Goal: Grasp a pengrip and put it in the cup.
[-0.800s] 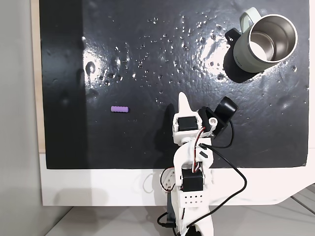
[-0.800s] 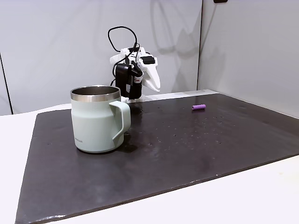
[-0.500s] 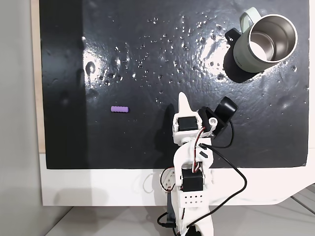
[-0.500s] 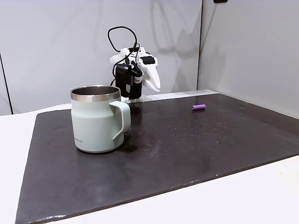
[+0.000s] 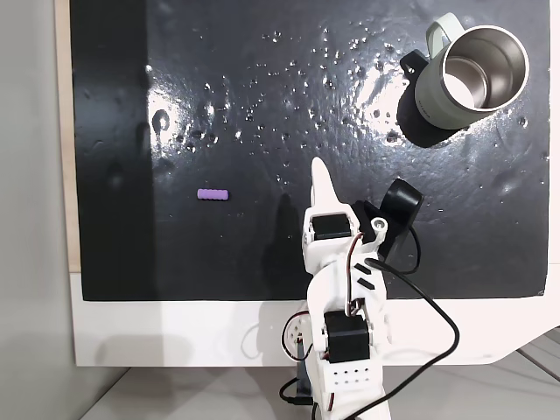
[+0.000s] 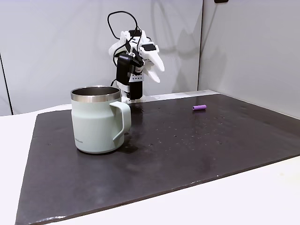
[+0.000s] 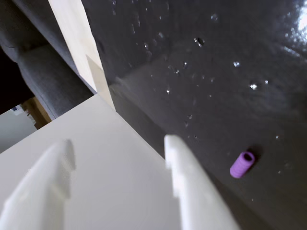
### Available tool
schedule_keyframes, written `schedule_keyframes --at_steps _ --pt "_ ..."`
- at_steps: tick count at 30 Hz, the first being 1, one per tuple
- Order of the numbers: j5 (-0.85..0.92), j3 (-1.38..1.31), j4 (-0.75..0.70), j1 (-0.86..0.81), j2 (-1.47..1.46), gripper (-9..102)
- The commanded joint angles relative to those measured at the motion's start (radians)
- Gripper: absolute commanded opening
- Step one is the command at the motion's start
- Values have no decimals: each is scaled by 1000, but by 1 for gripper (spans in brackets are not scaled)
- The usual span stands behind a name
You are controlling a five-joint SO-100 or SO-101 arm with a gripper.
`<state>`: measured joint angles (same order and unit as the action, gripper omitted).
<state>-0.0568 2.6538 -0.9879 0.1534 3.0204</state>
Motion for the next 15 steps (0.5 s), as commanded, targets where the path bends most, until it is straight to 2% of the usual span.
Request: schedule_keyframes --at_steps 1,7,15 --pt "-52 -250 -83 28 -138 22" --pt "-178 -543 -215 64 -379 21" --pt "-360 -836 -356 213 -644 21"
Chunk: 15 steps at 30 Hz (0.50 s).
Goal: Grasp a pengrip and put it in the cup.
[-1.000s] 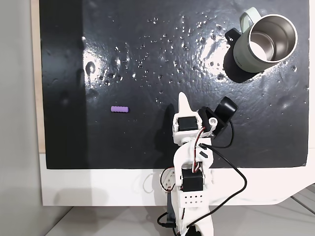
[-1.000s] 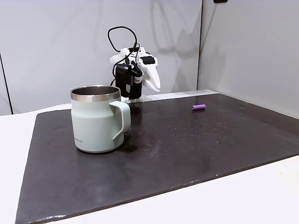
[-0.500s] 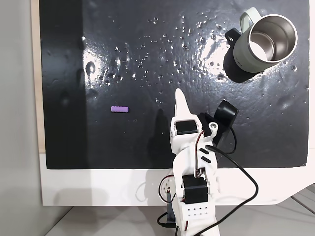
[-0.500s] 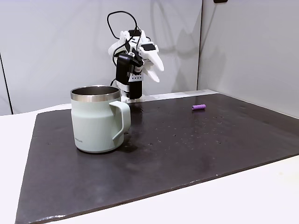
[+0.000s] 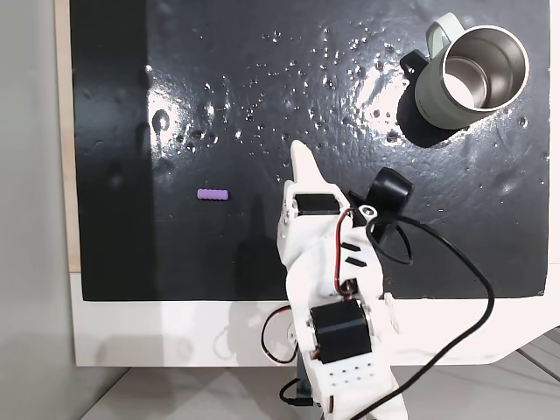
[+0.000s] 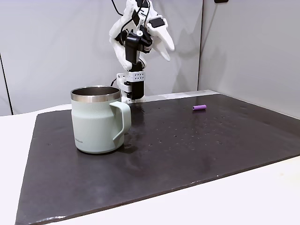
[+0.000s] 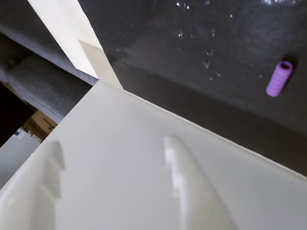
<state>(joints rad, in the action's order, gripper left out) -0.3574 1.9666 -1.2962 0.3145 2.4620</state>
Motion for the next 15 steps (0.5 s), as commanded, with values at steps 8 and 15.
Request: schedule_keyframes --at_steps 8,15 --pt "-161 -314 -84 204 -311 20" --pt "-238 -362 -61 325 -442 22"
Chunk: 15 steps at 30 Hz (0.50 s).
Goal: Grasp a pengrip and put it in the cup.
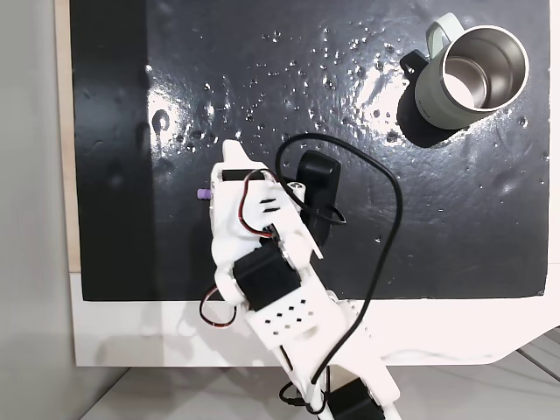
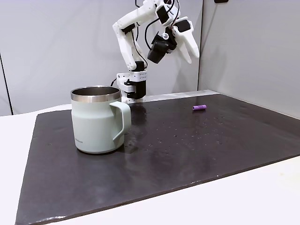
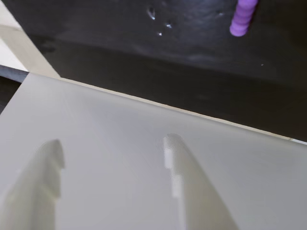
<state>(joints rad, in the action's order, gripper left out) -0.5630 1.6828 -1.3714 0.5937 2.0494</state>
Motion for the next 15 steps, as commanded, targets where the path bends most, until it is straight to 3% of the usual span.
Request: schedule_keyframes --at_steps 1,15 --pt "-44 -87 15 61 -48 22" --pt "-215 -138 41 190 -235 28"
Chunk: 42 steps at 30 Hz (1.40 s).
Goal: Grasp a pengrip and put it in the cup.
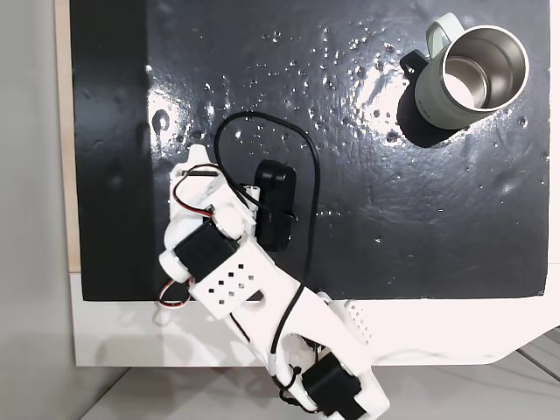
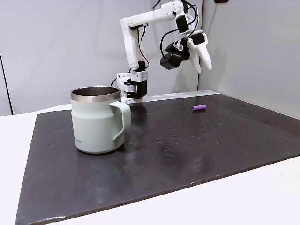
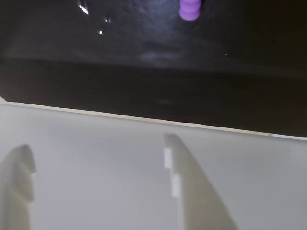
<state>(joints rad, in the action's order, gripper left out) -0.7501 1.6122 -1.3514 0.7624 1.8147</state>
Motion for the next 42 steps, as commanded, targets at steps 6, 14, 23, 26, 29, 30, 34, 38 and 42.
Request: schedule_keyframes --at_steps 6,14,23,26,29,30,34,38,42 --pt "-52 -66 28 72 -61 27" --pt "-120 -58 48 67 -190 27" --pt "-138 -64 83 35 -299 26" --pt "-137 -64 94 21 -339 27" --pt "-135 -61 104 18 -373 27" --pt "-135 -61 109 18 -382 27" --pt "-130 -66 126 21 -416 27" --pt "-129 -66 133 26 -446 27" --pt "-126 -66 137 26 -463 27"
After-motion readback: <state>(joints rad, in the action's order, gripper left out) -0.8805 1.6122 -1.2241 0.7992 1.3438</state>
